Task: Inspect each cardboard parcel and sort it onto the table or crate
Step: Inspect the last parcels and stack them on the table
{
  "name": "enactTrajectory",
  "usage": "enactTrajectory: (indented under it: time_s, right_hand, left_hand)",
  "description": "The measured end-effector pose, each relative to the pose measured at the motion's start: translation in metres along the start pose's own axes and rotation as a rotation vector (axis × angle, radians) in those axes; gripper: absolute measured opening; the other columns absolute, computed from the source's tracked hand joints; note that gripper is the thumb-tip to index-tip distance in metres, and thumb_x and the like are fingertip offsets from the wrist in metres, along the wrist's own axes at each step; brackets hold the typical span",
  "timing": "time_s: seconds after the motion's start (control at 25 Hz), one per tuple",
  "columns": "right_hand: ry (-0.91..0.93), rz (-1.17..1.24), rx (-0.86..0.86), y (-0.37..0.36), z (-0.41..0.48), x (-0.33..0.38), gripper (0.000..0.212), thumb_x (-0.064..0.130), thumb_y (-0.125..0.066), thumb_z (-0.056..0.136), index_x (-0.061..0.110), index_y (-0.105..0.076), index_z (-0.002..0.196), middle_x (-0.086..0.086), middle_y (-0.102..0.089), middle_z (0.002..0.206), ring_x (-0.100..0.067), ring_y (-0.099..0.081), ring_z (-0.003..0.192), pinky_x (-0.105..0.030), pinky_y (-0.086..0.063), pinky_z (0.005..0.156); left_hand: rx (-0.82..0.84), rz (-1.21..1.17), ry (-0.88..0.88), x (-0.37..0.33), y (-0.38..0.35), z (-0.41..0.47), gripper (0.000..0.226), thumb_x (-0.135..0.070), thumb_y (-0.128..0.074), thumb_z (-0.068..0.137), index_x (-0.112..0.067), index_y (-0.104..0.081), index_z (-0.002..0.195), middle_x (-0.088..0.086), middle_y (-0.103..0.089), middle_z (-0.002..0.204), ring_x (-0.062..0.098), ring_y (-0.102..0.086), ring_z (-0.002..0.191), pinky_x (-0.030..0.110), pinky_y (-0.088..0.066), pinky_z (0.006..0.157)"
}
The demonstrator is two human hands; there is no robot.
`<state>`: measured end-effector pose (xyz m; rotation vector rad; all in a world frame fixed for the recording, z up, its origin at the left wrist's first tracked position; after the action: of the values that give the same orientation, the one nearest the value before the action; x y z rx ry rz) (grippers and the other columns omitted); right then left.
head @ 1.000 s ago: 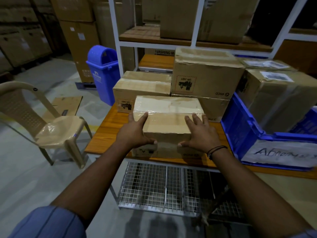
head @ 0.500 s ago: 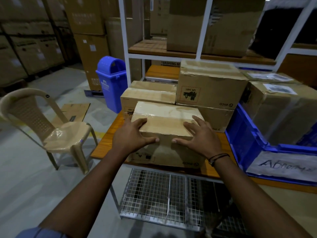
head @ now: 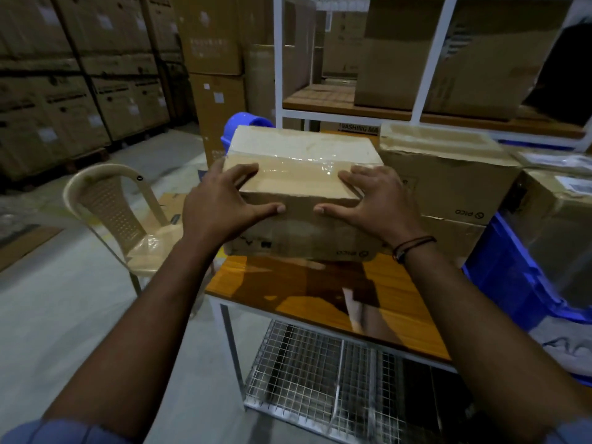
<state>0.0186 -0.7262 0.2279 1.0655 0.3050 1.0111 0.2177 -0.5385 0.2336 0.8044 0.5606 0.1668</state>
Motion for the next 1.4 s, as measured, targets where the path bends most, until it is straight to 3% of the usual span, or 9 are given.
enactTrajectory:
  time_s: [0.16, 0.28, 0.44, 0.56, 0.64, 0.76, 0.96, 1.16, 1.4]
  right_hand:
    - [-0.015, -0.071, 0.004, -0.002, 0.043, 0.001, 0.096, 0.096, -0.054, 0.069, 0.032, -0.062, 0.14, 0.001, -0.056, 0.151, -0.029, -0.043, 0.14, -0.052, -0.049, 0.101]
    - [-0.041, -0.129, 0.053, -0.015, 0.072, -0.011, 0.092, 0.094, -0.054, 0.072, 0.028, -0.066, 0.135, -0.001, -0.064, 0.138, -0.032, -0.048, 0.132, -0.049, -0.051, 0.096]
    - [-0.053, -0.214, 0.17, -0.046, 0.104, -0.031, 0.085, 0.089, -0.046, 0.083, 0.026, -0.057, 0.138, -0.005, -0.06, 0.141, -0.033, -0.047, 0.133, -0.053, -0.047, 0.1]
    - [-0.113, -0.333, 0.172, -0.063, 0.131, -0.042, 0.093, 0.09, -0.033, 0.086, 0.02, -0.043, 0.146, -0.009, -0.056, 0.147, -0.037, -0.046, 0.138, -0.066, -0.032, 0.11]
    - [-0.142, -0.41, 0.16, -0.073, 0.146, -0.048, 0.094, 0.088, -0.026, 0.089, 0.017, -0.037, 0.15, -0.011, -0.054, 0.15, -0.039, -0.045, 0.139, -0.07, -0.024, 0.112]
    - [-0.131, -0.483, 0.104, -0.085, 0.165, -0.057, 0.09, 0.086, -0.021, 0.092, 0.016, -0.042, 0.146, -0.013, -0.057, 0.146, -0.039, -0.049, 0.135, -0.067, -0.029, 0.11]
    - [-0.128, -0.514, 0.047, -0.096, 0.194, -0.074, 0.089, 0.086, -0.022, 0.092, 0.014, -0.048, 0.139, -0.016, -0.058, 0.138, -0.038, -0.054, 0.125, -0.058, -0.039, 0.104]
    - [-0.07, -0.53, -0.07, -0.099, 0.206, -0.082, 0.087, 0.085, -0.023, 0.092, 0.013, -0.053, 0.131, -0.015, -0.061, 0.129, -0.037, -0.057, 0.116, -0.052, -0.041, 0.096]
    - [-0.083, -0.512, 0.046, -0.101, 0.206, -0.082, 0.085, 0.083, -0.025, 0.094, 0.012, -0.051, 0.133, -0.016, -0.058, 0.134, -0.037, -0.054, 0.12, -0.055, -0.042, 0.102]
  left_hand:
    - [0.019, -0.046, 0.055, 0.013, -0.02, 0.044, 0.091, -0.076, -0.081, 0.066, -0.035, -0.058, 0.144, 0.001, -0.046, 0.156, 0.024, -0.048, 0.136, 0.039, -0.047, 0.088]
    - [0.106, -0.142, 0.07, 0.022, -0.052, 0.078, 0.09, -0.072, -0.084, 0.066, -0.032, -0.06, 0.142, 0.003, -0.046, 0.153, 0.024, -0.05, 0.135, 0.039, -0.048, 0.093]
    - [0.241, -0.1, 0.072, 0.031, -0.1, 0.117, 0.087, -0.071, -0.077, 0.075, -0.033, -0.051, 0.15, 0.009, -0.033, 0.16, 0.031, -0.041, 0.144, 0.05, -0.045, 0.107]
    - [0.228, 0.122, 0.018, 0.03, -0.126, 0.147, 0.081, -0.074, -0.059, 0.088, -0.037, -0.038, 0.157, 0.011, -0.016, 0.171, 0.042, -0.012, 0.155, 0.064, -0.026, 0.12]
    - [0.219, 0.21, -0.021, 0.024, -0.147, 0.164, 0.074, -0.067, -0.049, 0.098, -0.031, -0.031, 0.161, 0.015, -0.013, 0.172, 0.045, -0.001, 0.157, 0.062, -0.008, 0.124]
    - [0.209, 0.225, -0.073, 0.024, -0.176, 0.185, 0.072, -0.06, -0.04, 0.103, -0.022, -0.025, 0.162, 0.017, -0.012, 0.172, 0.046, 0.004, 0.157, 0.062, 0.002, 0.126]
    - [0.278, 0.179, -0.089, 0.027, -0.2, 0.219, 0.071, -0.057, -0.042, 0.105, -0.021, -0.022, 0.163, 0.015, -0.006, 0.173, 0.046, 0.011, 0.156, 0.062, 0.006, 0.124]
    - [0.195, 0.153, -0.134, 0.03, -0.21, 0.23, 0.067, -0.057, -0.042, 0.104, -0.022, -0.026, 0.16, 0.016, -0.01, 0.171, 0.044, 0.007, 0.157, 0.06, 0.005, 0.125]
    - [0.279, 0.181, -0.055, 0.027, -0.208, 0.23, 0.072, -0.06, -0.037, 0.106, -0.025, -0.014, 0.165, 0.014, 0.002, 0.173, 0.042, 0.013, 0.157, 0.061, 0.006, 0.124]
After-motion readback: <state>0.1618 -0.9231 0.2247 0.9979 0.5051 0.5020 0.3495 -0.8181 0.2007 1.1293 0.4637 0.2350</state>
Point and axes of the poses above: each hand's wrist, its own z-axis towards the middle knuckle, its own y-axis out of the back of the hand, x = y × z, the point moved 8 cm from there along z, towards the middle knuckle
